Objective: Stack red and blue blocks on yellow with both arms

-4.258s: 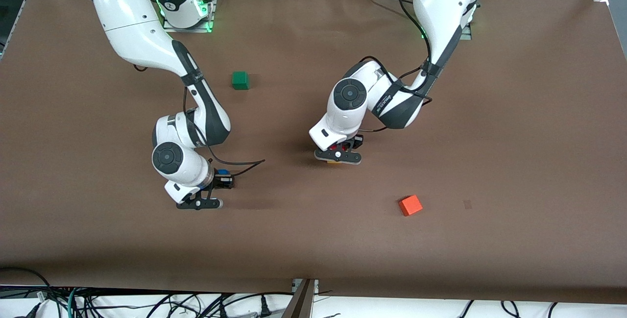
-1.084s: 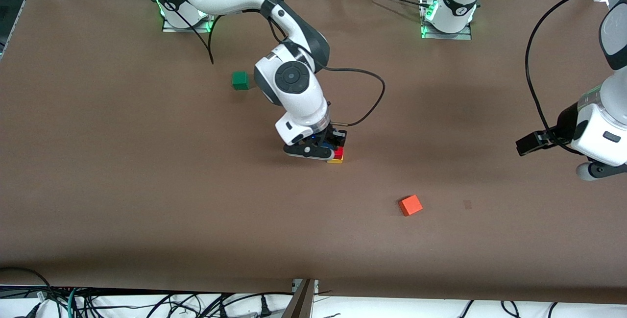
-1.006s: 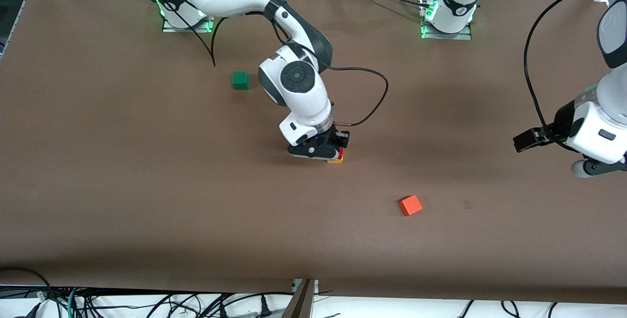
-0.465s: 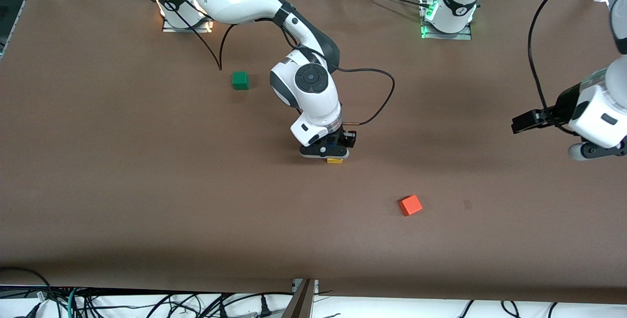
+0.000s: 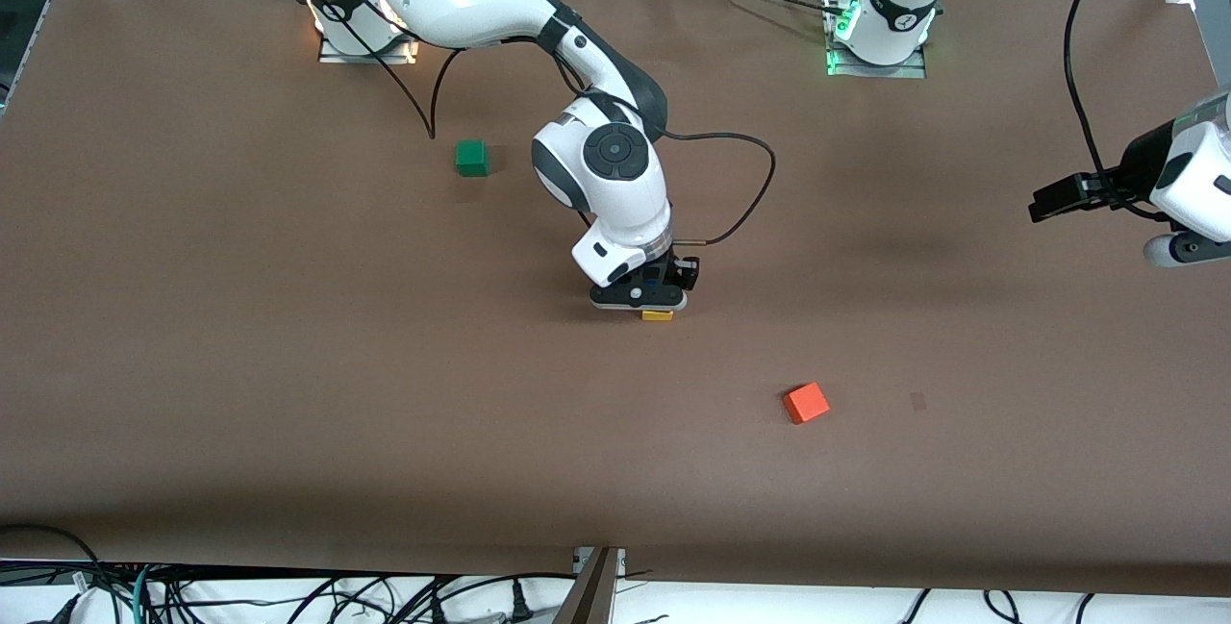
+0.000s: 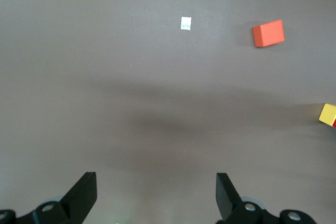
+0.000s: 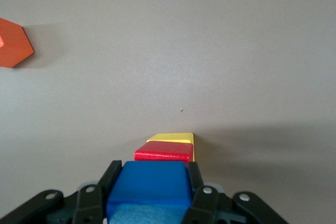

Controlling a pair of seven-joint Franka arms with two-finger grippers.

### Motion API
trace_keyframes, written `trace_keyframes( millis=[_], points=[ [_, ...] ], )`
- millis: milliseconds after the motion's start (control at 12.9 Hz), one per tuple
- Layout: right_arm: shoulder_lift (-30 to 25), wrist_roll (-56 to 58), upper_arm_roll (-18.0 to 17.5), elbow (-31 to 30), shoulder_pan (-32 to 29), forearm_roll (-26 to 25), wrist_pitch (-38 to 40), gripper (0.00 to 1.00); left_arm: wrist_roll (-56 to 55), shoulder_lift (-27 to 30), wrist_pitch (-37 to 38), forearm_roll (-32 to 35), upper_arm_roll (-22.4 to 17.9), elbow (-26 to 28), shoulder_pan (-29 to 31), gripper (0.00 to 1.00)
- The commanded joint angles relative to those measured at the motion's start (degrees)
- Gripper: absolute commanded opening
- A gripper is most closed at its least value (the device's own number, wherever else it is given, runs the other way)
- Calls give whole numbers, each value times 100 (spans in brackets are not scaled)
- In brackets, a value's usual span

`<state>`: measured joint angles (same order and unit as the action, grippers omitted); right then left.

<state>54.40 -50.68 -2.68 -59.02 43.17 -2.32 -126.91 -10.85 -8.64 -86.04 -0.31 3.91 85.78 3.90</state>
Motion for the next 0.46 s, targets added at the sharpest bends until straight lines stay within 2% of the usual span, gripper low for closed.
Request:
trace_keyframes(
  millis=[0,310,387],
  points=[
    [97,49,66,224,60,-58,70,47,145,82,-149,-74,-13,203,32,100],
    [159,40,74,224,60,-102,17,51,145,55,-149,-57,-13,106,23,100],
    [159,23,74,224,60,-102,-9,58,145,21,-149,-57,-13,63,23,100]
  ],
)
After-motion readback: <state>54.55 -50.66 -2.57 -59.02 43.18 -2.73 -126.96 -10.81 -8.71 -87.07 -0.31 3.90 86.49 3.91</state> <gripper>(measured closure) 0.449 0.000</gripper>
